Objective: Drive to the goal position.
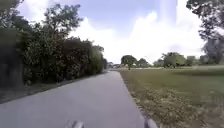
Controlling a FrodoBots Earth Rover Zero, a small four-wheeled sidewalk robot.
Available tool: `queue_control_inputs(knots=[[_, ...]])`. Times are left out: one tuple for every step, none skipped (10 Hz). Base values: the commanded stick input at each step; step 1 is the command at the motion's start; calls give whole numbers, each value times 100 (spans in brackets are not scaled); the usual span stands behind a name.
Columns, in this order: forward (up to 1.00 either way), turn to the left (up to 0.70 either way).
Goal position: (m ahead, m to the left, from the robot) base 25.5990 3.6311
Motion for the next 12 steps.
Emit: queue_control_inputs(knots=[[85, 0], [85, 0], [85, 0], [85, 0], [85, 0], [85, 0], [85, 0], [85, 0], [85, 0], [85, 0], [85, 0], [85, 0]])
